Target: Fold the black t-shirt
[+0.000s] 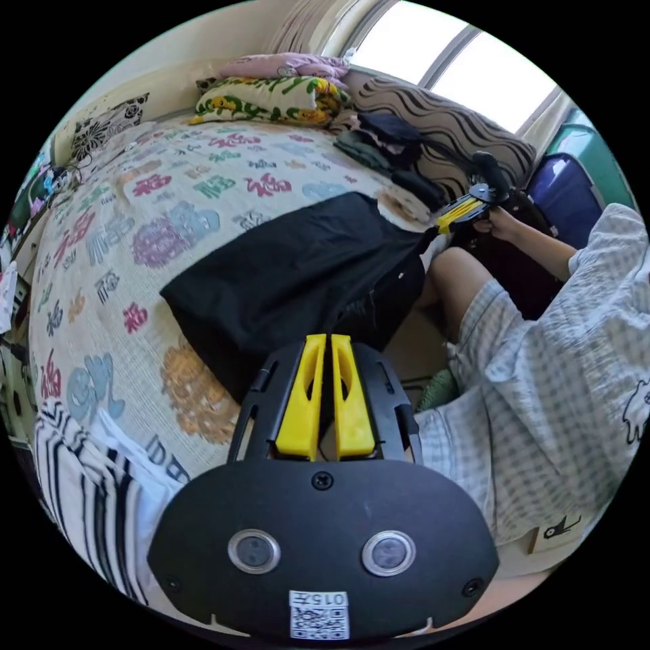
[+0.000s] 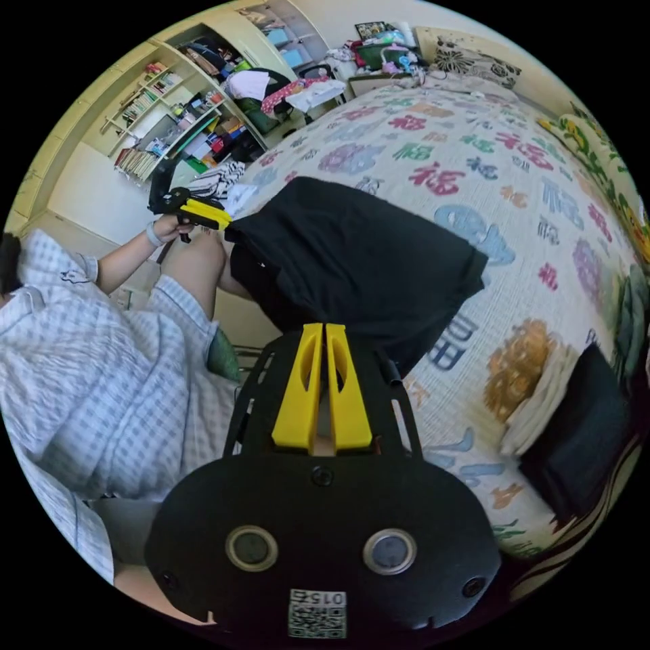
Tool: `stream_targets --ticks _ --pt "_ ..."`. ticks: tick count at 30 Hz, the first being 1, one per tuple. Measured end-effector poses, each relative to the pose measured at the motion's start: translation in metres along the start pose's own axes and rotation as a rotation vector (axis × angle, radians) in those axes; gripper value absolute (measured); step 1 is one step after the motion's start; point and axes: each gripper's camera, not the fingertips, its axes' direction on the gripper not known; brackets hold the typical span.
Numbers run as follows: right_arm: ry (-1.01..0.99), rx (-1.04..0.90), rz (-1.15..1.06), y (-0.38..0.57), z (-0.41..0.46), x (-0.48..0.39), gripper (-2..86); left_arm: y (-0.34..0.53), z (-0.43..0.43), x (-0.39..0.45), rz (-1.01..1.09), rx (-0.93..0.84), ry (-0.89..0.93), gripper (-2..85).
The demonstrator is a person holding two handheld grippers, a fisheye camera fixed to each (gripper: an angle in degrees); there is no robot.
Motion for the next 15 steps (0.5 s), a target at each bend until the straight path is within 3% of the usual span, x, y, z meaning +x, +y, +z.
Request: stream_targets --ticks 6,15 --pt "0.045 -0.093 0.017 0.048 0.052 -0.011 -0.7 0.006 0.037 0.067 0.083 -0.173 -0.1 0.3" --pt "0.232 -0.273 -0.135 0.076 0.105 -0.03 -0.3 0.008 0.077 0.127 0.178 -0.301 -0.198 0.3"
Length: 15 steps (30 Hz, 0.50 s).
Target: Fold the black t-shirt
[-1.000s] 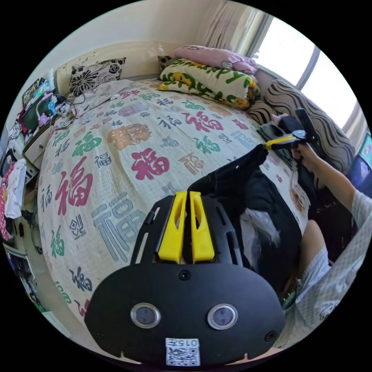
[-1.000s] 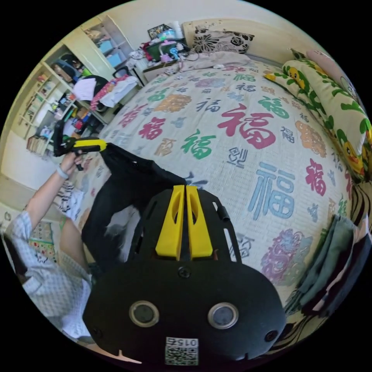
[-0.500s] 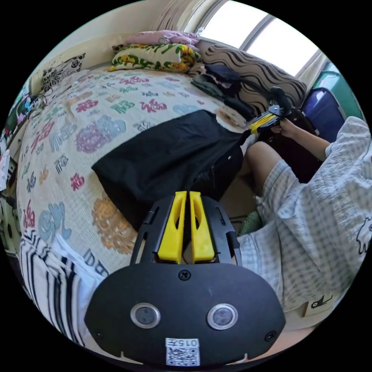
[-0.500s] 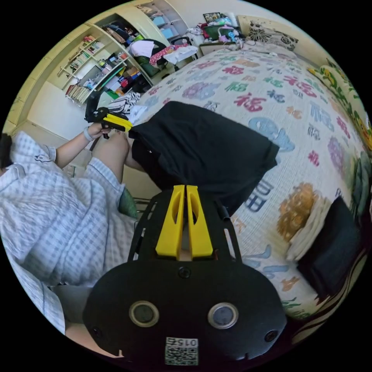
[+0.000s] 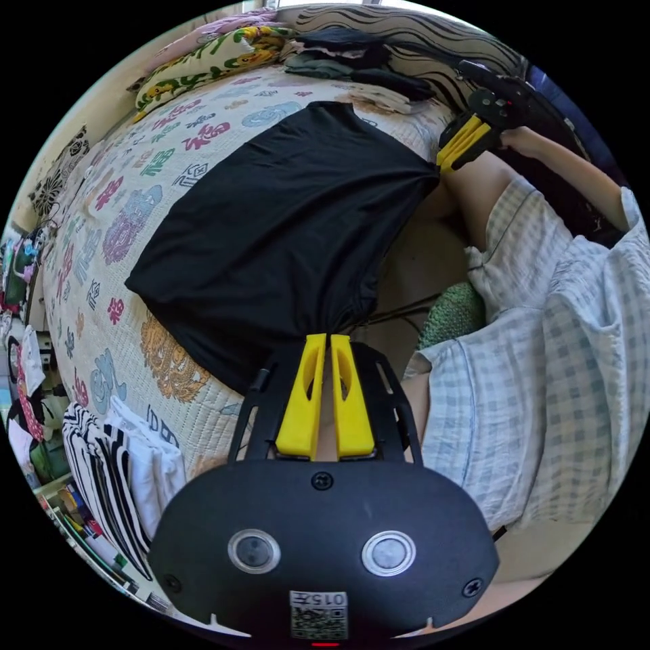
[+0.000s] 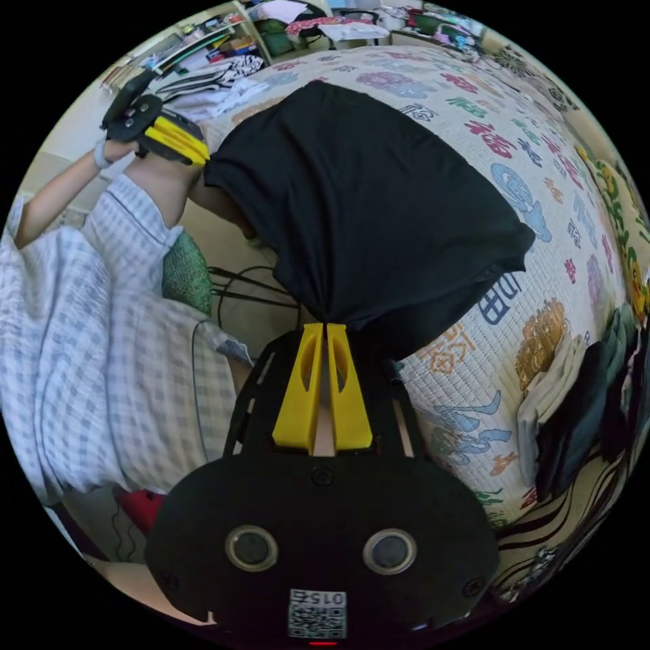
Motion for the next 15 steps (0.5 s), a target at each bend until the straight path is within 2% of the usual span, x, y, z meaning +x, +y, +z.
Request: stream_targets --ticks 3,6,8,12,15 --pt "0.019 -0.017 0.001 0.005 0.016 0.0 0.6 -0.001 0.024 0.003 -0.054 -0.05 0.005 0.7" --pt "-0.031 -0.048 0.088 0.009 0.035 0.012 2.7 0.0 0.053 -0.001 -0.139 -0.171 -0.009 1.3" --pt "-0.036 -0.099 0.137 0.019 0.049 0.022 3.9 0.006 0.061 -0.004 -0.163 -0.19 0.009 1.9" --pt "0.007 -0.075 0.231 0.046 0.05 0.043 5.7 0.033 0.055 -0.031 -0.274 -0.106 0.0 4.4" --pt "-0.04 0.044 0.368 0.068 0.037 0.081 6.7 0.052 0.045 -0.077 -0.425 0.014 0.002 6.2"
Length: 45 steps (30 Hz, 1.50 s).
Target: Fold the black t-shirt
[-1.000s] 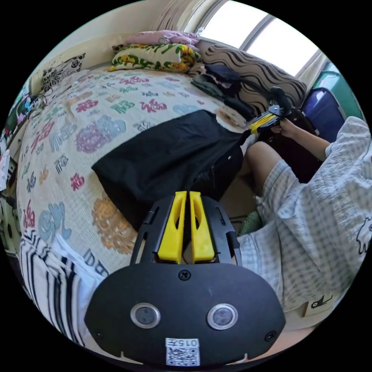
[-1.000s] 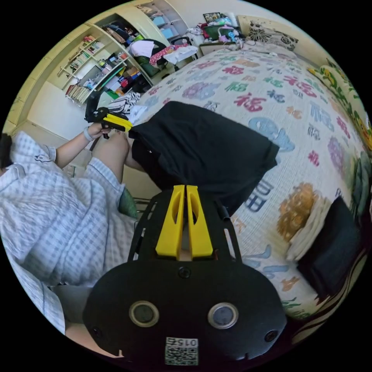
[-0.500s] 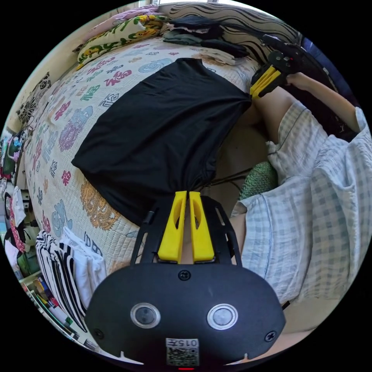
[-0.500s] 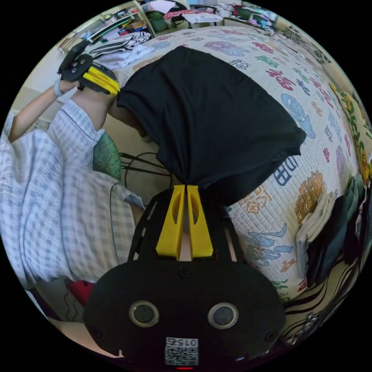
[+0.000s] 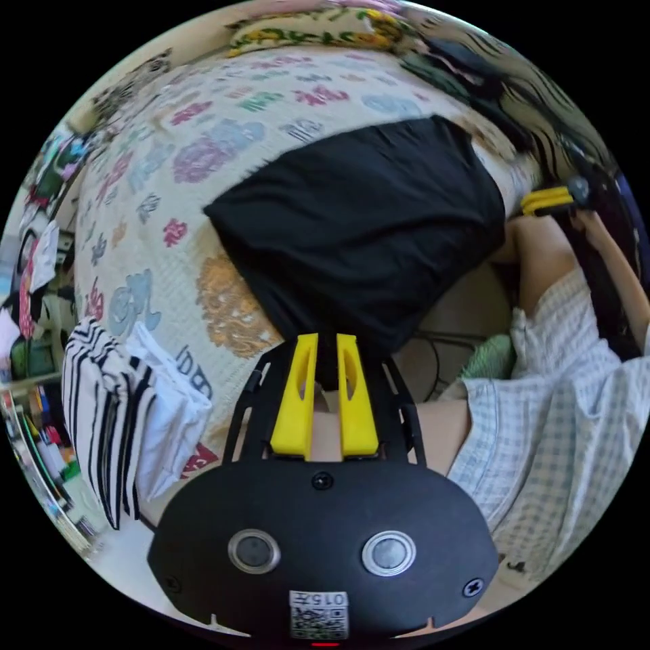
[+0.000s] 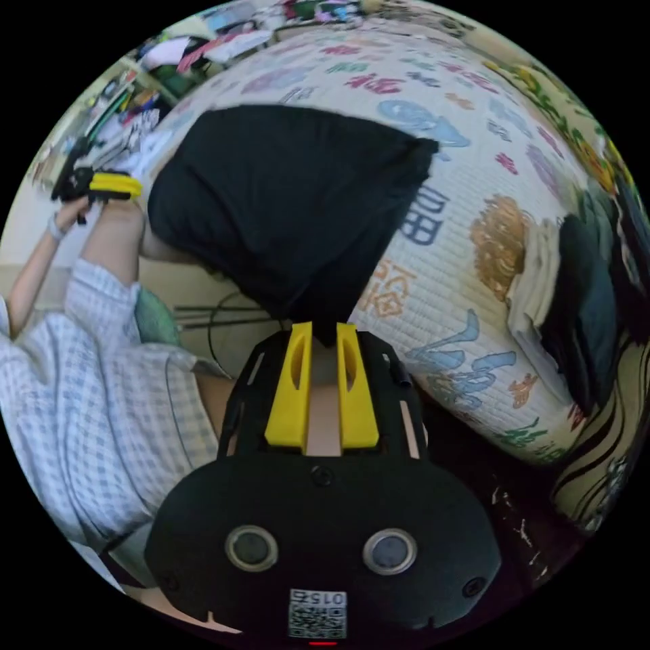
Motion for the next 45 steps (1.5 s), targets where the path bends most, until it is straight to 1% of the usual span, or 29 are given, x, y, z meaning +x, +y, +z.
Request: stream_targets --ticks 2,3,4,5,6,7,9,11,15,18,22,24,26,27,28,30,32,34,40,43,45 --pt "-0.146 0.148 0.117 -0.003 -0.015 0.039 7.9 -0.003 0.0 -0.033 -0.1 0.077 0.063 7.7" --pt "-0.185 0.197 0.147 -0.004 -0.019 0.05 8.3 -0.005 0.003 -0.055 -0.159 0.141 0.13 9.0" --pt "-0.254 0.292 0.202 -0.007 -0.024 0.069 9.8 -0.005 0.006 -0.066 -0.187 0.177 0.168 9.8" --pt "-0.316 0.378 0.246 -0.011 -0.027 0.087 10.8 -0.005 0.015 -0.087 -0.235 0.25 0.25 11.0" --pt "-0.345 0.412 0.267 -0.013 -0.027 0.096 11.0 -0.004 0.028 -0.108 -0.295 0.308 0.32 11.9" --pt "-0.396 0.45 0.3 -0.02 -0.023 0.113 11.6 -0.004 0.036 -0.118 -0.323 0.328 0.354 12.2" --pt "-0.452 0.447 0.336 -0.032 -0.013 0.135 12.5 -0.002 0.078 -0.155 -0.433 0.37 0.477 13.1" --pt "-0.521 0.417 0.373 -0.047 0.006 0.161 13.5 -0.001 0.112 -0.174 -0.475 0.352 0.526 13.5" --pt "-0.582 0.361 0.429 -0.059 0.033 0.195 13.4 0.008 0.19 -0.206 -0.546 0.299 0.58 14.5" --pt "-0.634 0.337 0.431 -0.063 0.049 0.218 10.9 0.013 0.232 -0.219 -0.545 0.33 0.671 14.1" --pt "-0.749 0.357 0.4 -0.061 0.064 0.243 8.1 0.022 0.265 -0.224 -0.511 0.355 0.653 11.7" --pt "-0.822 0.368 0.397 -0.063 0.073 0.251 6.6 0.028 0.29 -0.236 -0.521 0.364 0.721 9.6" --pt "-0.859 0.362 0.363 -0.07 0.081 0.255 2.4 0.032 0.31 -0.245 -0.542 0.357 0.791 6.6" --pt "-0.865 0.352 0.357 -0.073 0.083 0.255 2.0 0.027 0.323 -0.247 -0.504 0.338 0.864 3.2" --pt "-0.877 0.348 0.328 -0.077 0.084 0.255 1.2 0.024 0.327 -0.246 -0.493 0.324 0.877 1.5" --pt "-0.845 0.348 0.319 -0.082 0.08 0.255 0.6 0.015 0.325 -0.243 -0.442 0.372 0.826 0.1" --pt "-0.765 0.377 0.31 -0.082 0.064 0.258 0.0 0.006 0.321 -0.246 -0.414 0.391 0.828 -0.3" --pt "-0.735 0.379 0.29 -0.082 0.052 0.262 -0.2 -0.004 0.314 -0.249 -0.372 0.37 0.779 -0.5" --pt "-0.607 0.32 0.206 -0.107 0.02 0.257 -0.6 -0.03 0.285 -0.251 -0.245 0.35 0.693 -0.5" --pt "-0.604 0.326 0.217 -0.116 0.014 0.257 -0.7 -0.035 0.278 -0.252 -0.217 0.357 0.687 -0.3" --pt "-0.609 0.345 0.227 -0.118 0.012 0.258 -0.7 -0.033 0.273 -0.253 -0.213 0.393 0.692 -0.3"
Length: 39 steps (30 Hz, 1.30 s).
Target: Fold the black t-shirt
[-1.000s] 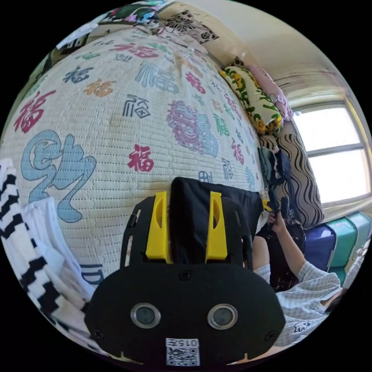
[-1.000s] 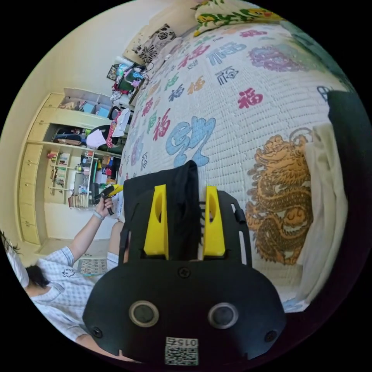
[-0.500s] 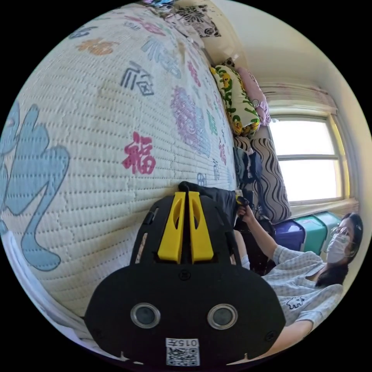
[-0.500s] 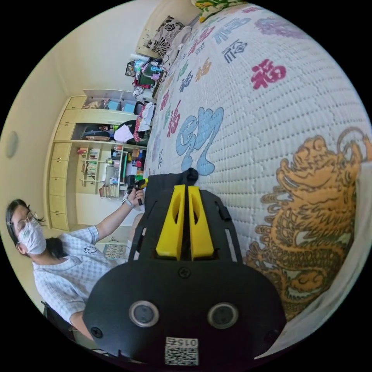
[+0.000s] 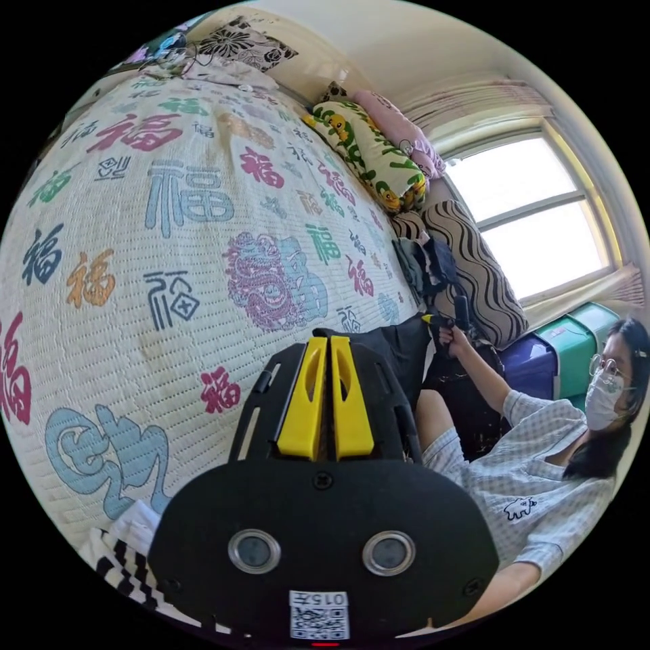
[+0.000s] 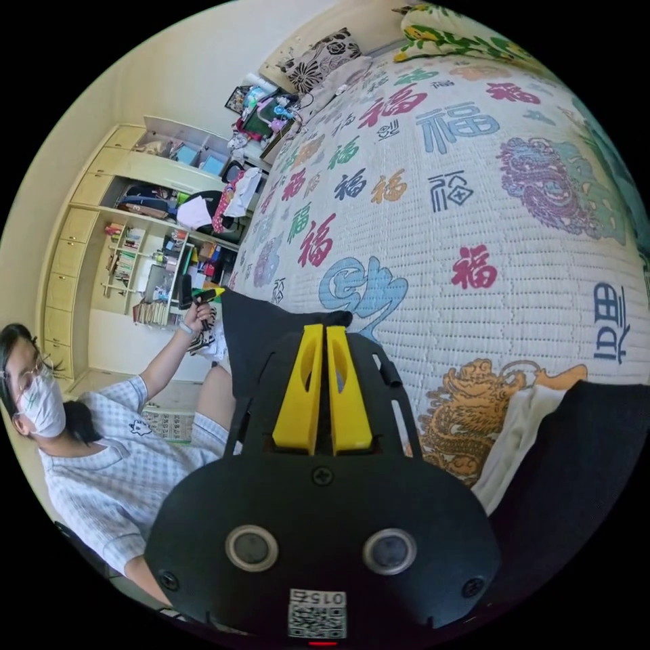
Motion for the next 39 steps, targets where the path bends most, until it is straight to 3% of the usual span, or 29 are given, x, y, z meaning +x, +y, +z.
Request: stream_targets --ticks 10,13,15,19,23,28,34,39 --pt "-0.005 0.133 0.019 -0.039 0.002 -0.011 -0.3 -0.018 0.006 -0.002 -0.072 0.144 0.011 -0.3" --pt "0.005 0.093 0.102 -0.061 0.023 -0.005 0.6 -0.014 0.029 -0.009 -0.178 0.087 -0.108 0.4" --pt "0.073 0.035 0.21 -0.066 0.037 0.0 1.5 0.011 0.027 -0.009 -0.251 0.106 -0.174 1.6" --pt "0.09 0.129 0.197 -0.042 0.032 -0.019 5.0 0.072 0.006 0.022 -0.214 0.179 -0.075 4.9" --pt "0.02 0.024 -0.003 0.008 0.056 -0.077 6.5 0.157 0.031 0.094 -0.142 0.051 -0.056 7.1" --pt "0.116 -0.119 0.021 0.052 0.124 -0.117 8.4 0.225 0.082 0.135 -0.224 -0.023 -0.116 9.7" --pt "0.118 -0.068 0.125 0.05 0.164 -0.134 1.4 0.25 0.091 0.157 -0.287 0.015 -0.131 3.5" --pt "0.089 -0.034 0.098 0.048 0.155 -0.163 -0.2 0.293 0.044 0.208 -0.249 0.092 -0.121 0.8"
